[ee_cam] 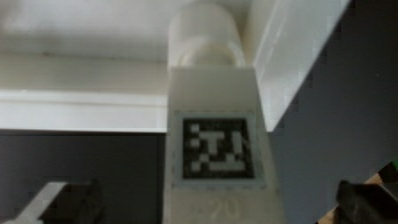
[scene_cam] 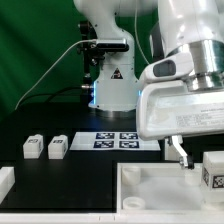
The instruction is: Assemble one leg
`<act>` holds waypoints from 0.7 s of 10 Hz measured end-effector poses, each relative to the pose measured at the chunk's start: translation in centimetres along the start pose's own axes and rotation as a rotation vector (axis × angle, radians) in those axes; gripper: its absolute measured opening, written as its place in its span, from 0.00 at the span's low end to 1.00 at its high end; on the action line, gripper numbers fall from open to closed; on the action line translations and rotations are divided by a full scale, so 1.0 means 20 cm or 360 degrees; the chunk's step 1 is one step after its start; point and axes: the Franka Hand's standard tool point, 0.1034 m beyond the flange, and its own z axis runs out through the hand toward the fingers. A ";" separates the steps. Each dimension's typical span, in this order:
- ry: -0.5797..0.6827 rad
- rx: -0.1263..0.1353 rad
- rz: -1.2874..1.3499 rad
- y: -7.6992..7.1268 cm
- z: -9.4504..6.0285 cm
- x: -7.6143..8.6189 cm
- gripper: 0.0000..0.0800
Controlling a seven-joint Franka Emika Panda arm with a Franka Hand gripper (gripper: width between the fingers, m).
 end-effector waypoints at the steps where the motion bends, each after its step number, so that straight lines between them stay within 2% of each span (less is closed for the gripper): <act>1: -0.0043 0.0004 0.0008 0.01 0.01 -0.01 0.81; 3: -0.0391 0.0083 0.0028 -0.02 -0.01 0.00 0.81; 4: -0.0535 0.0107 0.0044 -0.02 -0.01 0.00 0.81; 6: -0.0900 0.0140 0.0033 -0.01 -0.02 -0.01 0.81; 7: -0.0978 0.0141 0.0020 0.01 0.00 0.01 0.81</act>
Offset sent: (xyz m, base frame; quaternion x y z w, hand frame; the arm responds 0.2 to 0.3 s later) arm 0.0156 -0.0085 -0.0001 -0.0029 -0.1904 -0.0003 0.9817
